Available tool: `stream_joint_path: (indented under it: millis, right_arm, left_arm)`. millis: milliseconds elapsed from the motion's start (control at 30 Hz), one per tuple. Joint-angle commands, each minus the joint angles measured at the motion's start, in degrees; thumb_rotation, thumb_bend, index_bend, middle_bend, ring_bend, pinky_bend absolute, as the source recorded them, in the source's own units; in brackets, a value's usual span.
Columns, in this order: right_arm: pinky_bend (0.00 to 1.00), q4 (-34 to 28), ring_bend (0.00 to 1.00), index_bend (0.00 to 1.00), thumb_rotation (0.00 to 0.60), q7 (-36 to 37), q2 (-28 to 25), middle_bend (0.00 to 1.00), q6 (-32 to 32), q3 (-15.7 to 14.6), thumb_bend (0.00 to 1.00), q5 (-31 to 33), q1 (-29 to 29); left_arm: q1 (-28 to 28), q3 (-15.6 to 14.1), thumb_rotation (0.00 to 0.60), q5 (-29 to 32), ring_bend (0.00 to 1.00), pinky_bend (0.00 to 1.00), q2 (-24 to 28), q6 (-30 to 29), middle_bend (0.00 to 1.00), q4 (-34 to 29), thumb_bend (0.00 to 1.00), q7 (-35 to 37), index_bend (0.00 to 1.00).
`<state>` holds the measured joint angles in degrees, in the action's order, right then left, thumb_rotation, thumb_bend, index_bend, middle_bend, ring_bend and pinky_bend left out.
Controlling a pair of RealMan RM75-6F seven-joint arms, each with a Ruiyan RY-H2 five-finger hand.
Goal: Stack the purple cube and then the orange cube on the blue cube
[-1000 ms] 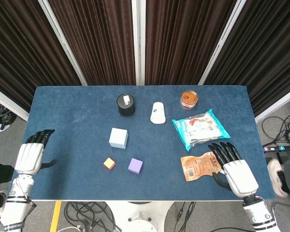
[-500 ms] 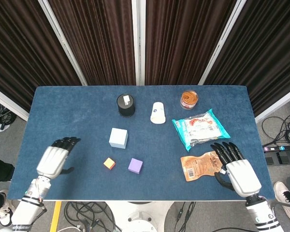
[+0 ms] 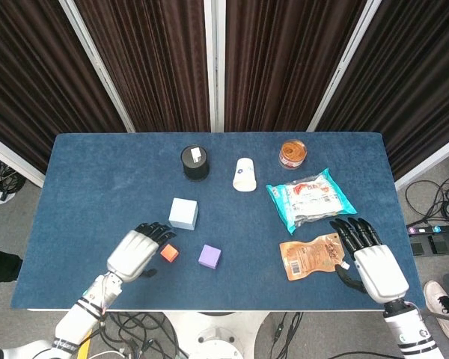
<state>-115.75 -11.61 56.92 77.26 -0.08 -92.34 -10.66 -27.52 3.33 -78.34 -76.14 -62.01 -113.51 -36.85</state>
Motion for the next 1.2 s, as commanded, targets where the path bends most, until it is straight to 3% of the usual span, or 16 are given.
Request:
stream_joint_path:
  millis: [33,333,567,967,1200]
  right_arm:
    - [0.0,0.1,0.0,0.0,0.6,0.1,0.0,0.07,-0.1,-0.1,0.29,0.0,0.0]
    - [0.0,0.4,0.0,0.0,0.6,-0.1,0.2,0.07,-0.1,0.3,0.29,0.5,0.0]
    - [0.0,0.3,0.0,0.0,0.6,0.6,0.0,0.07,-0.3,0.4,0.29,0.5,-0.1]
    - [0.0,0.4,0.0,0.0,0.6,2.6,-0.9,0.07,-0.8,0.3,0.29,0.3,-0.4]
    - [0.0,0.5,0.0,0.0,0.6,2.4,-0.8,0.07,-0.9,0.7,0.29,0.9,-0.6]
  left_arm:
    - [-2.5,-0.2,0.6,-4.3,0.26,0.35,-3.1,1.9,0.35,4.9,0.1,2.5,0.31]
    - [-6.9,0.8,0.6,-6.3,0.29,0.38,-5.9,5.9,0.38,10.2,0.13,9.9,0.34]
    - [-9.5,0.5,0.6,-5.7,0.3,0.38,-8.8,9.0,0.39,14.0,0.16,11.7,0.34]
    - [-12.4,1.4,0.6,-2.0,0.3,0.38,-12.9,11.0,0.39,19.0,0.16,10.6,0.34]
    - [-13.6,0.6,0.6,0.4,0.3,0.38,-14.7,11.7,0.39,20.0,0.16,5.7,0.34]
